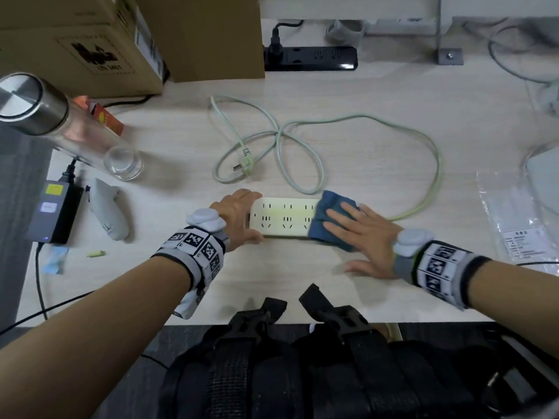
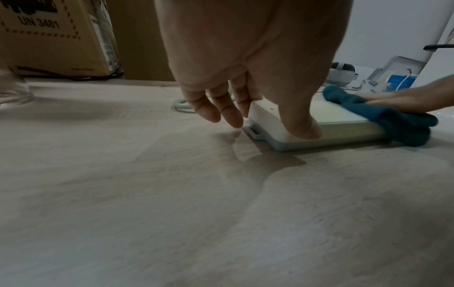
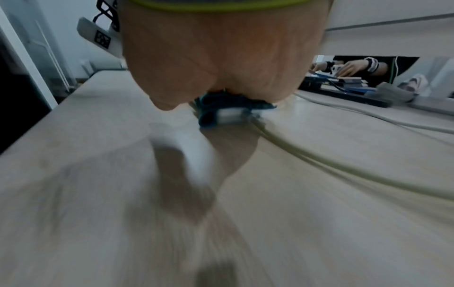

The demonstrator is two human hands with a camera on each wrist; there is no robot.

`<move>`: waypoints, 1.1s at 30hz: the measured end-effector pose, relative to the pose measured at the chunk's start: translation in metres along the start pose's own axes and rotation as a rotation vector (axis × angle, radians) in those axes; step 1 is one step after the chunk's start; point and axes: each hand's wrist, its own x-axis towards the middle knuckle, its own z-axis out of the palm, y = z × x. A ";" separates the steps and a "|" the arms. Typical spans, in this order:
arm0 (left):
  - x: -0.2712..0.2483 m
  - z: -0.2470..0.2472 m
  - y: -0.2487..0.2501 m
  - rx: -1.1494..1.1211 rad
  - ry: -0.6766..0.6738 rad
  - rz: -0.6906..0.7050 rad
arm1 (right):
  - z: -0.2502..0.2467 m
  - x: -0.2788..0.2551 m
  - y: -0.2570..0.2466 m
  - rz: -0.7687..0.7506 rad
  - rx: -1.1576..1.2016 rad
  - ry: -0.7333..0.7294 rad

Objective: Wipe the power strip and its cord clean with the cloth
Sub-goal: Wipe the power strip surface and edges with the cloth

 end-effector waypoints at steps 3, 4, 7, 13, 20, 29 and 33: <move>0.002 -0.001 0.000 0.000 -0.010 -0.011 | -0.004 -0.001 -0.002 -0.020 0.004 -0.010; 0.002 -0.001 0.000 0.000 -0.017 -0.017 | -0.007 0.006 -0.011 -0.026 0.019 -0.002; 0.002 -0.001 0.002 0.006 -0.008 -0.024 | -0.014 0.046 -0.043 -0.053 0.048 0.034; 0.001 0.001 0.005 -0.026 0.029 -0.010 | -0.028 0.099 -0.083 -0.049 0.045 0.085; 0.004 0.005 -0.004 0.009 0.020 -0.010 | -0.006 0.003 0.002 0.040 -0.002 0.003; 0.006 0.009 -0.006 -0.027 0.019 -0.030 | -0.025 0.078 -0.068 -0.003 0.054 0.046; 0.004 0.006 -0.006 -0.074 0.026 -0.039 | -0.034 0.105 -0.090 -0.004 0.068 0.077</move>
